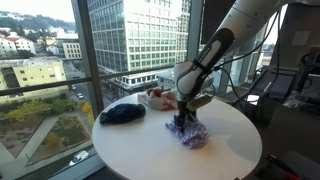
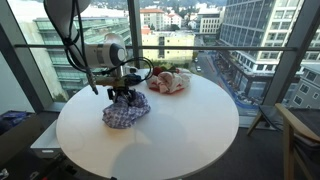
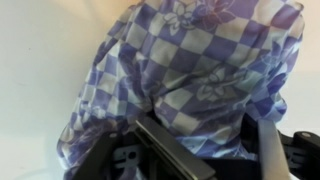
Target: Use the shirt to touch and pick up the grey object on the table
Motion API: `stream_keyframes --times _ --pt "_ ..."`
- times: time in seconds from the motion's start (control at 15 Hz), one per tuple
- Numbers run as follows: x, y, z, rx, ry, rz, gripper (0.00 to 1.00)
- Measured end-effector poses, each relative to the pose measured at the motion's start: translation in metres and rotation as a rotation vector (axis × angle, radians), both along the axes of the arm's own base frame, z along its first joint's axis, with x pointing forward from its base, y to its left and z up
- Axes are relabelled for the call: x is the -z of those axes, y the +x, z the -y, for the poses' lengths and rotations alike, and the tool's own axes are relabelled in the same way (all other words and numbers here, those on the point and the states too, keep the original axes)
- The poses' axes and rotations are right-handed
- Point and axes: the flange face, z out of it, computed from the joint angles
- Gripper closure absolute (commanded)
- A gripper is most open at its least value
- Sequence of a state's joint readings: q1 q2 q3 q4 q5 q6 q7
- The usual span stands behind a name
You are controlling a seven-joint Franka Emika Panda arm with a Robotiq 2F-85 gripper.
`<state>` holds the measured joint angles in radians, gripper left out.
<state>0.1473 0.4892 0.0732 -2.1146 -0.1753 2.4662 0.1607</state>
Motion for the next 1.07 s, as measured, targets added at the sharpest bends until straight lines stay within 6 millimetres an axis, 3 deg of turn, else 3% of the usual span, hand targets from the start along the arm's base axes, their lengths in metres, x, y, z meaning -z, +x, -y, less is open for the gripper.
stream_keyframes --times 0.33,1.07 --pt "-0.017 0.001 -0.002 0.051 -0.005 -0.033 0.00" --pt "-0.099 -0.004 -0.004 0.201 -0.023 0.026 0.00"
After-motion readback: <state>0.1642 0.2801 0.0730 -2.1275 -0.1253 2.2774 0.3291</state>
